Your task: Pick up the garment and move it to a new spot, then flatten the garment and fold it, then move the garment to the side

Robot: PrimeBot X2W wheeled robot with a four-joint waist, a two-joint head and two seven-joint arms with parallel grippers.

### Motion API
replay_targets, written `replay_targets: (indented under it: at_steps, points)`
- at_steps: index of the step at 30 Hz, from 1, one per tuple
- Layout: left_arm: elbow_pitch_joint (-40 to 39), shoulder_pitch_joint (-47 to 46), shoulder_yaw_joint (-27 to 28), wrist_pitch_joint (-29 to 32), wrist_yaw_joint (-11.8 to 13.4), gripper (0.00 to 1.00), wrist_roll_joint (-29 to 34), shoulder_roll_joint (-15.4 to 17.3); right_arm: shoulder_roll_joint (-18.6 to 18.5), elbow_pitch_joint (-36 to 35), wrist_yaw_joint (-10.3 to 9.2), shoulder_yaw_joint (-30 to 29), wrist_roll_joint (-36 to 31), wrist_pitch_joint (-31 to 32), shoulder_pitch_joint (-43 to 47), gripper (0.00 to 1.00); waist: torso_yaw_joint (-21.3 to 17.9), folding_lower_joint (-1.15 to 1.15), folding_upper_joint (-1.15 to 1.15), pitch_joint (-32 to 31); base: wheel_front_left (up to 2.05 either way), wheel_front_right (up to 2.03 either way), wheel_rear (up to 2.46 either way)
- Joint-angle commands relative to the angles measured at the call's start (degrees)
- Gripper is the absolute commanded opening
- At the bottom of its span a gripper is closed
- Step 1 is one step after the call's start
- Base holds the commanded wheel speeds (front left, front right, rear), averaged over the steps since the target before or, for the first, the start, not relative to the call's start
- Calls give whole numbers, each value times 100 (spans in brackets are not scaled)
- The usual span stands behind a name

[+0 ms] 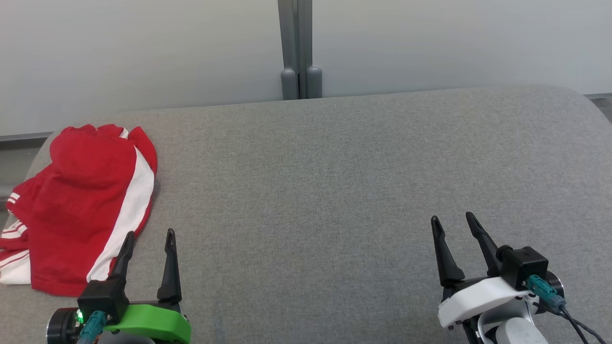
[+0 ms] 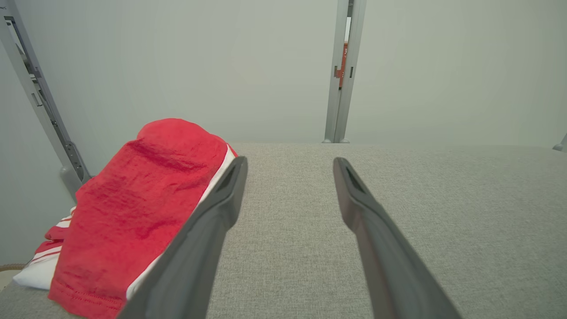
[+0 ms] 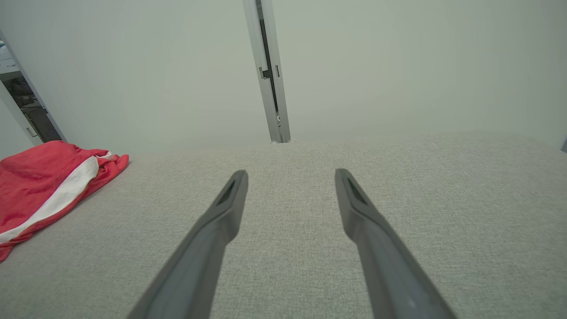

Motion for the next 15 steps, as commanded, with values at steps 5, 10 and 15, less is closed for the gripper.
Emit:
replay_targets:
  at_steps: [5, 10, 15]
  points:
    - [-29, 84, -8, 11, 54, 100, -32, 64, -22, 32, 3, -2, 74, 16, -20, 100, 4, 0, 0, 2, 0, 0, 0]
    - [-37, 100, -16, 15, 84, 100, -50, 86, -22, 32, 3, 5, 108, 16, -3, 100, 18, 0, 0, 0, 0, 0, 0]
    - [-26, 90, 14, -5, 112, 100, -91, 120, -21, 10, 3, 7, 133, 40, 17, 100, 118, 0, 0, 17, 0, 0, 0]
